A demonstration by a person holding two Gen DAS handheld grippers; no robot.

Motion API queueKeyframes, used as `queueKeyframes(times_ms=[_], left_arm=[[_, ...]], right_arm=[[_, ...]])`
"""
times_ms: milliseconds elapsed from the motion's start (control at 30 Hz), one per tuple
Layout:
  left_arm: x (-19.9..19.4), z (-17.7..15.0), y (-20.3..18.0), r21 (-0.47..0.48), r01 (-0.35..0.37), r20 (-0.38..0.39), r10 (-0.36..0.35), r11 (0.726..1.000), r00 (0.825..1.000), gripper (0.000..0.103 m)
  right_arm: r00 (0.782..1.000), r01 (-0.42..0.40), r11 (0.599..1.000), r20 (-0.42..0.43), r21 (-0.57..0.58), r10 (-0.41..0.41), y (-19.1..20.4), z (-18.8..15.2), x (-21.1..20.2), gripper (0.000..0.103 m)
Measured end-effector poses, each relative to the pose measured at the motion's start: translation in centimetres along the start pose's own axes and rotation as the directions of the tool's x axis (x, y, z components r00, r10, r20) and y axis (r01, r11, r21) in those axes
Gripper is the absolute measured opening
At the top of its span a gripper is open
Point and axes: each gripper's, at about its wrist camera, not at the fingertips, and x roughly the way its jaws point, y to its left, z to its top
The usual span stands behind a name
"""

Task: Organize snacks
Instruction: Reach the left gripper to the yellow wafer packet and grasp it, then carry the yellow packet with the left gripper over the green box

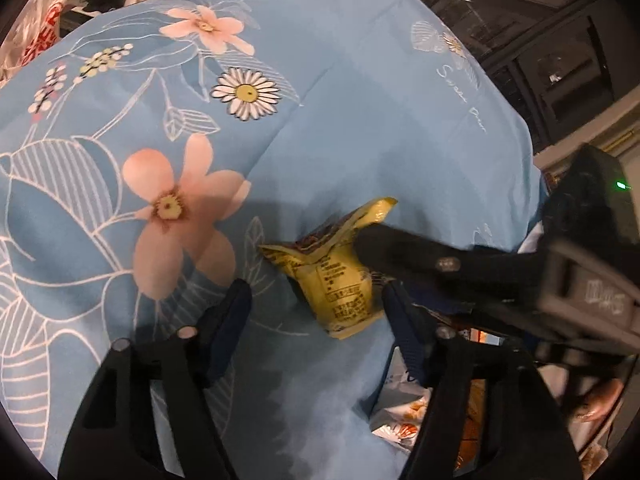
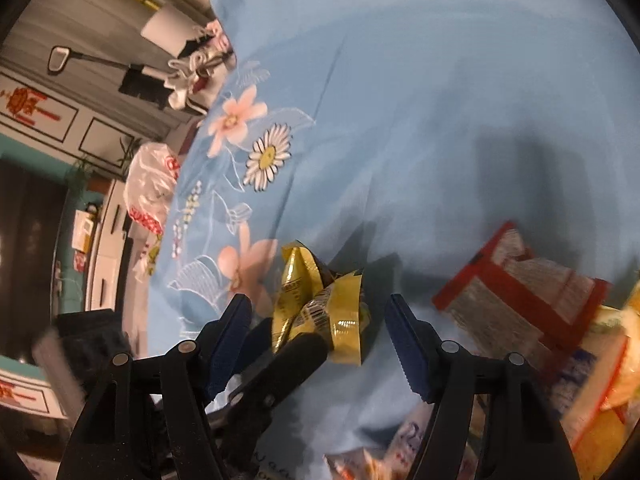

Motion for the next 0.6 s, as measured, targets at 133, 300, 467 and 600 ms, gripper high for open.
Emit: queueKeyframes(times_ms=[133,300,467,600], left_arm=[[0.3,-0.3,-0.1,0.004,0.037,-0.019,-0.037,0.999,0.999,0.034],[-0.7,-1.2,-1.6,0.052,0.007,-0.014,-0.007,0.999,1.000,0.031],[-3.0,-2.7,-4.2,0.126,0.002,0.018,-0.004,0.992,1.000,0.031],[-4.7,-4.3,-6.4,0.152,0.034,0.007,-0.035,0.988,0.999,0.030]], right_arm=[[1.000,-0.011,1.000,-0.022,-0.003,0.011,-0.4,-0.3,1.2,0.055],[0.999,-0.052,0.998,-0.007,0.020,0.052,-0.7,-0.9,0.5,0.049],[0.996,-0.079,0.997,0.039,0.018,0.079,-0.4,-2.8,-2.4,0.048],[0.994,-0.076,0.997,0.078,0.021,0.074,-0.2,-5.0,-5.3,0.047]])
